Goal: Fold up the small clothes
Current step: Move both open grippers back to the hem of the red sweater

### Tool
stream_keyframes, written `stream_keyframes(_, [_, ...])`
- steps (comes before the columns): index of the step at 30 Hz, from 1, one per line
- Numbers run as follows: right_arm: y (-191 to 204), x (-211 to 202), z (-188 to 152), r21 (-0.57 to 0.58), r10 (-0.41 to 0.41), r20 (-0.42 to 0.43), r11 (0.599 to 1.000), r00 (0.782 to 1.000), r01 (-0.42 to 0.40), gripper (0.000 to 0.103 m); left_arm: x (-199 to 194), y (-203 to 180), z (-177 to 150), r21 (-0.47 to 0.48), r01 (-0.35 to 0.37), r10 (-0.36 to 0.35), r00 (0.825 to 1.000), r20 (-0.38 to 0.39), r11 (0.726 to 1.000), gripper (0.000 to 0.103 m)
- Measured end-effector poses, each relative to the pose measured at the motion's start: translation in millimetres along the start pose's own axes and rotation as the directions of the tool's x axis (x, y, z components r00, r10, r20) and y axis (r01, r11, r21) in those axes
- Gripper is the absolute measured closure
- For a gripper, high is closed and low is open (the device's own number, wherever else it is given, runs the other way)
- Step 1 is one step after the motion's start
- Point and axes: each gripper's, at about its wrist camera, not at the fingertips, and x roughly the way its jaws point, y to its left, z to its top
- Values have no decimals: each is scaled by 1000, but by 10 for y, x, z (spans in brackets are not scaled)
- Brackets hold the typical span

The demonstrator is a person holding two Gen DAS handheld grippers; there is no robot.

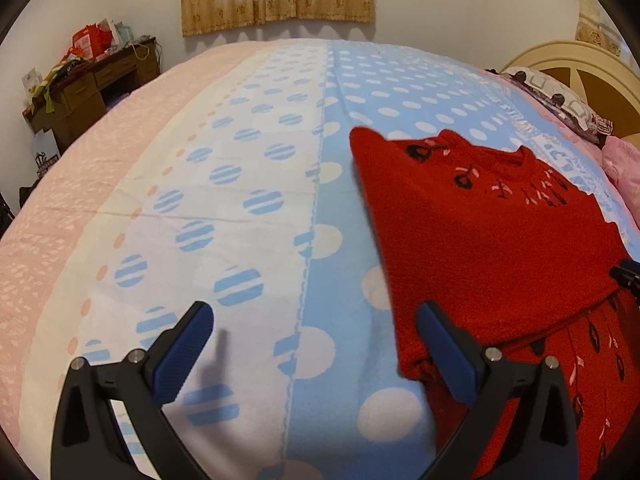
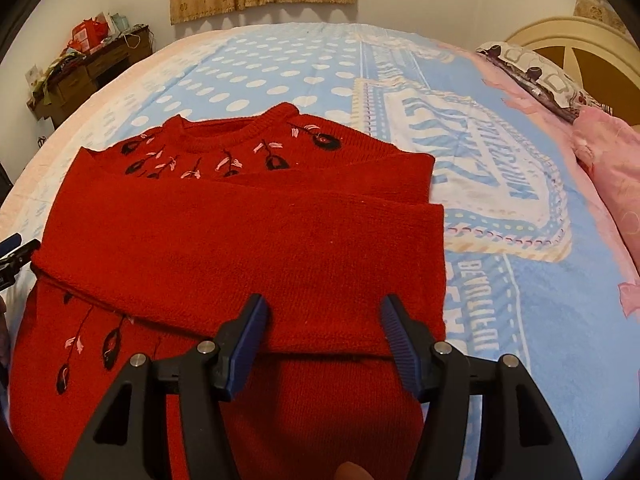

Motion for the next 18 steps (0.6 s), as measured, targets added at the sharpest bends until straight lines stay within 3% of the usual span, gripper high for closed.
stream_keyframes(8, [-67,-231,-61,48,24,53,998,998,-26,40,-218,-8,-46,5,31,-31,999,33,1000,0])
stream_keyframes(18, [0,-532,-317,48,61,64,997,996,-65,39,-761,4,-239,28,82,-85,991,105,996,0])
